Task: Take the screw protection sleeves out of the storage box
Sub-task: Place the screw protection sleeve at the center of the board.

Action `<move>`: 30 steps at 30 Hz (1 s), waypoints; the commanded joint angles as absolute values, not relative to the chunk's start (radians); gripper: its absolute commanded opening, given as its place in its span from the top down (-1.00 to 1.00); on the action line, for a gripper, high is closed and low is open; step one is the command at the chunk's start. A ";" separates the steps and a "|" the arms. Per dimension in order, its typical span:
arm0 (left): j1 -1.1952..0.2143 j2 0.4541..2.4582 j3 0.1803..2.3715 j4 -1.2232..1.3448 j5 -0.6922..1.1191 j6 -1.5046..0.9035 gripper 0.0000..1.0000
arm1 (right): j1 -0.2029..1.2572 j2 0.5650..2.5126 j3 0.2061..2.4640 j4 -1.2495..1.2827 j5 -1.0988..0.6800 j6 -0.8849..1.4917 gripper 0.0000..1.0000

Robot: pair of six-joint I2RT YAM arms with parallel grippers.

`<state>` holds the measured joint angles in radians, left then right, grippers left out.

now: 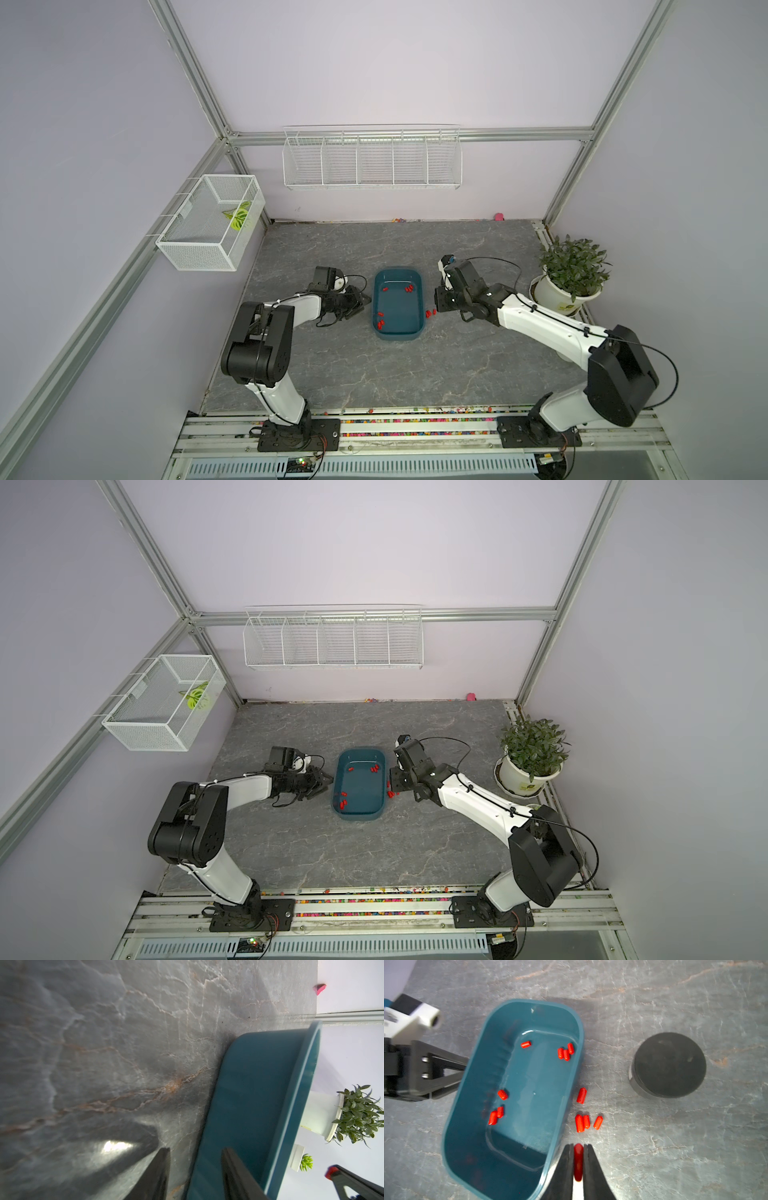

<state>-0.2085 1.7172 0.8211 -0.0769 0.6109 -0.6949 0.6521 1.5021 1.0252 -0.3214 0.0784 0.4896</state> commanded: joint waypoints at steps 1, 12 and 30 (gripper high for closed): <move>-0.206 1.725 0.834 -0.061 0.620 -0.681 0.07 | 0.642 1.500 0.998 -0.305 0.101 0.528 0.72; -0.207 1.729 0.836 -0.064 0.620 -0.684 0.07 | 0.579 1.558 0.970 -0.286 0.040 0.615 0.69; -0.205 1.733 0.840 -0.067 0.621 -0.684 0.07 | 0.549 1.736 1.033 -0.280 -0.074 0.668 0.66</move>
<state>-0.2085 1.7172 0.8211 -0.0761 0.6109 -0.6949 0.5564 1.7126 1.0042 -0.2798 -0.0505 0.6487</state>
